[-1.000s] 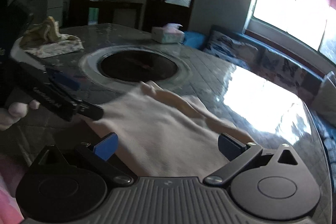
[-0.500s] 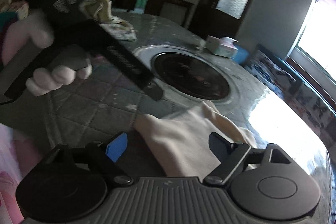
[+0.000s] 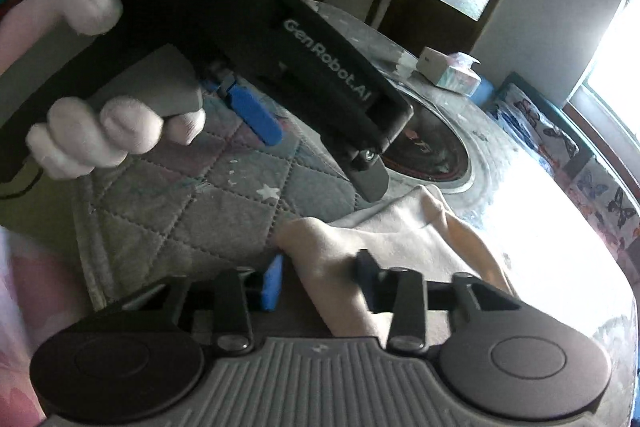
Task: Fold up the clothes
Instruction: 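Grasp the shirt edge with the right gripper while the left gripper grasps beside it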
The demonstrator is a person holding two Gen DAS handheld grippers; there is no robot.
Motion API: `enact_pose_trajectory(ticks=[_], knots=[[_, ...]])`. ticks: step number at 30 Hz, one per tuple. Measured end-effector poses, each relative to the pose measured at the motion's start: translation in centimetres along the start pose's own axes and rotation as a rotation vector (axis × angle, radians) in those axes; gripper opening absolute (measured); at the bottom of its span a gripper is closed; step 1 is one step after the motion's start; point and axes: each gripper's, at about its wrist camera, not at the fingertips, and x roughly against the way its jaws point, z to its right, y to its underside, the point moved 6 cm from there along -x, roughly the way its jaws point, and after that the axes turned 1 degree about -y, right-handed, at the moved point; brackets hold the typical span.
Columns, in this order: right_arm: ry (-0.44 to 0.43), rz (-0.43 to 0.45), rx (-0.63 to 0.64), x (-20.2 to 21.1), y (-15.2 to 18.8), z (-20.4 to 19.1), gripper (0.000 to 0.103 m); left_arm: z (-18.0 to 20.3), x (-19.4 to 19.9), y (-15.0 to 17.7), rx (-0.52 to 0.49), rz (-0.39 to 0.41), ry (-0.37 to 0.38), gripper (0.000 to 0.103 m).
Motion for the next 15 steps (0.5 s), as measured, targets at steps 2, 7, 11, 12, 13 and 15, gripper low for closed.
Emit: enact_pose_trajectory(ticks=[2, 7, 11, 12, 13, 15], knots=[[-0.007, 0.009, -0.034, 0.2, -0.1, 0.6, 0.024, 0.3, -0.3, 0.0, 0.022, -0.014, 0.022, 0.103], [-0.041, 0.047, -0.137, 1.1, -0.3, 2.2, 0.016, 1.2, -1.1, -0.1, 0.099, -0.051, 0.066, 0.103], [-0.079, 0.083, -0.247, 2.1, -0.2, 4.0, 0.015, 1.7, -1.8, -0.5, 0.163, -0.076, 0.098, 0.103], [-0.087, 0.092, -0.270, 2.4, -0.1, 4.4, 0.015, 1.9, -2.1, -0.6, 0.177, -0.084, 0.110, 0.103], [-0.093, 0.102, -0.292, 2.6, -0.1, 4.8, 0.015, 2.1, -2.3, -0.7, 0.189, -0.092, 0.120, 0.103], [-0.104, 0.121, -0.328, 3.0, 0.1, 5.6, 0.015, 2.5, -2.8, -0.9, 0.215, -0.105, 0.140, 0.103]])
